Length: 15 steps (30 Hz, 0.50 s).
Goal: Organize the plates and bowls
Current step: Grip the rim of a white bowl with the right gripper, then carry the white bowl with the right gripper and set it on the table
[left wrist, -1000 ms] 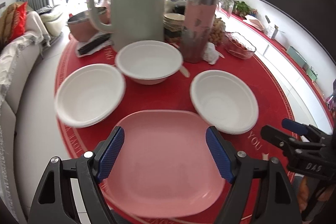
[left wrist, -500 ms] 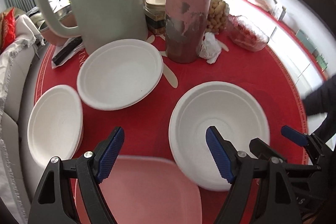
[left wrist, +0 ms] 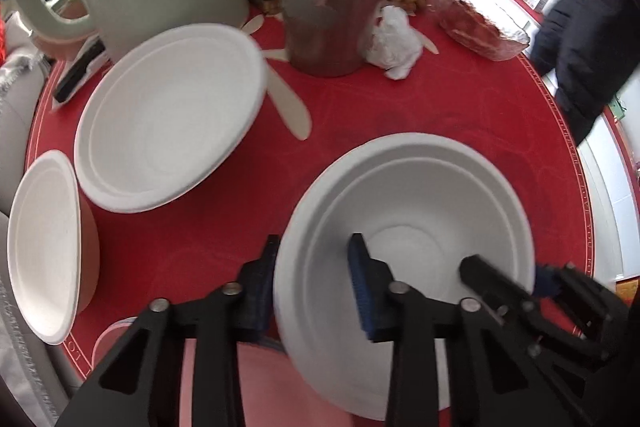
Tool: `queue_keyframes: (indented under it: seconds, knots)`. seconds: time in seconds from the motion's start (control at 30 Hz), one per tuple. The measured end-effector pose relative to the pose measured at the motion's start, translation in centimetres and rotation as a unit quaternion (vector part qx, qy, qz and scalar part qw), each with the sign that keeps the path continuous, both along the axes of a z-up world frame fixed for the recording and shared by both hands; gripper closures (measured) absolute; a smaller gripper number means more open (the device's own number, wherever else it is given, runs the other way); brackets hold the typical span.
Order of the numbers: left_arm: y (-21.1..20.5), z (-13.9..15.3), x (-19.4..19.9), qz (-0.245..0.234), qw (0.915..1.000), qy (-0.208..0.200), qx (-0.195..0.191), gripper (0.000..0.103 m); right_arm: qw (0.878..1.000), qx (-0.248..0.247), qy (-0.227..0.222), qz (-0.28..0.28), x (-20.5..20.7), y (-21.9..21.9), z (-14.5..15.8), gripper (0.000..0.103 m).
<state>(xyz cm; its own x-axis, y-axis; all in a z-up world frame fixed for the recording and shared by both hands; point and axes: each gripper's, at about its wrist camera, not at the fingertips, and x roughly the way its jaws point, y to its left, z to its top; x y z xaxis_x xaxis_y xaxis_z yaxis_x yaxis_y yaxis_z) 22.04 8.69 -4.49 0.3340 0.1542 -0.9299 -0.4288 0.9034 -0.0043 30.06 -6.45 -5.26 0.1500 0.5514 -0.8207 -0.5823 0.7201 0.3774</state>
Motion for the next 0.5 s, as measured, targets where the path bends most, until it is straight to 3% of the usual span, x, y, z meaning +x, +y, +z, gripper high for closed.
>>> queue_keyframes:
  seconds: [0.07,0.17,0.33,0.5]
  knots:
    - [-1.5,0.3,0.2,-0.019,0.9995,0.002,0.025,0.071,1.0,-0.004,0.001,0.001,-0.3,-0.3,0.0,0.082]
    - [-3.9,0.3,0.3,-0.044,0.9979,0.004,0.047,0.071,1.0,-0.02,-0.016,-0.008,-1.0,-1.7,0.0,0.082]
    - [-7.9,-0.1,0.1,-0.082,0.9958,0.004,0.041,0.071,0.999,-0.02,-0.016,-0.026,-1.6,-6.2,-0.2,0.082]
    - [-12.9,-0.3,-0.4,-0.12,0.9912,-0.002,0.058,0.071,0.998,-0.034,-0.03,-0.047,-2.2,-10.5,0.0,0.082]
